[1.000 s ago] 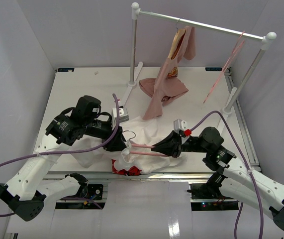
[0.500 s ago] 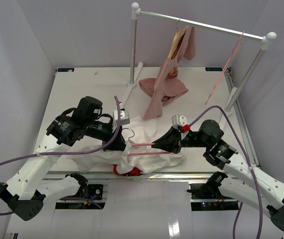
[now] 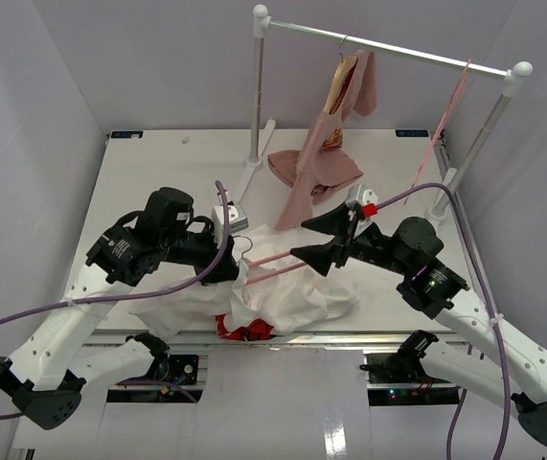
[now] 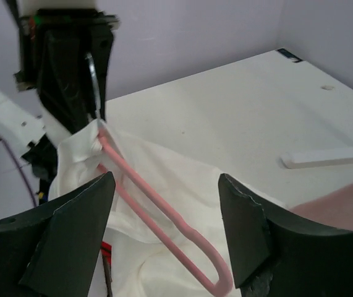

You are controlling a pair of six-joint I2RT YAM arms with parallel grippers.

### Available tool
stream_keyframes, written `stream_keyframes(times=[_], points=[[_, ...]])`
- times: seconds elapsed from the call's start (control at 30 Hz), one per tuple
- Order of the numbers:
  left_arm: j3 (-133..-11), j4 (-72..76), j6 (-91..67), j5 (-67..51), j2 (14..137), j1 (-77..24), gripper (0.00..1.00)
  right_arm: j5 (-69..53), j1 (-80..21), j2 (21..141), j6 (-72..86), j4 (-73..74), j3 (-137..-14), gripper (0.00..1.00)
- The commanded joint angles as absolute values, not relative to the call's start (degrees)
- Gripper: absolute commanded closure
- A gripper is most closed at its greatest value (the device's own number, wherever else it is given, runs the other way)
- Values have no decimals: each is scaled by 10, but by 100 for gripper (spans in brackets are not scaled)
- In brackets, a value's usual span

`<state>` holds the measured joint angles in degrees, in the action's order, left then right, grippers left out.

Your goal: Place the t-shirt on the hanger

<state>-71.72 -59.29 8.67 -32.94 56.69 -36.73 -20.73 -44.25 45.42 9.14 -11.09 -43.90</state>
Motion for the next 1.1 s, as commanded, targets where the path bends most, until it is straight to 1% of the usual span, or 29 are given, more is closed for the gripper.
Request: stream_keyframes(times=[0.0, 0.1, 0.23, 0.37, 0.57, 0.77, 0.97, 1.03, 1.07], points=[[-725, -531, 13, -207, 513, -367, 100, -31, -439, 429, 160, -55, -465, 25], [-721, -506, -27, -172, 496, -367, 100, -36, -439, 428, 195, -62, -451, 27], [-694, -460, -54, -181, 445, -367, 100, -68, -441, 478, 223, -89, -431, 33], [-662, -426, -67, -196, 411, -367, 100, -70, -459, 526, 243, -145, -408, 36], [-622, -391, -83, -203, 386, -367, 100, -24, -521, 590, 259, -220, -402, 38], [-612, -385, -92, -197, 376, -367, 100, 32, -592, 670, 263, -263, -431, 39], [-619, -386, -97, -194, 359, -367, 100, 76, -618, 721, 278, -282, -421, 43], [-620, -385, -97, -196, 357, -367, 100, 80, -621, 723, 285, -302, -406, 59], [-621, -387, -96, -196, 357, -367, 100, 91, -621, 719, 285, -303, -402, 75]])
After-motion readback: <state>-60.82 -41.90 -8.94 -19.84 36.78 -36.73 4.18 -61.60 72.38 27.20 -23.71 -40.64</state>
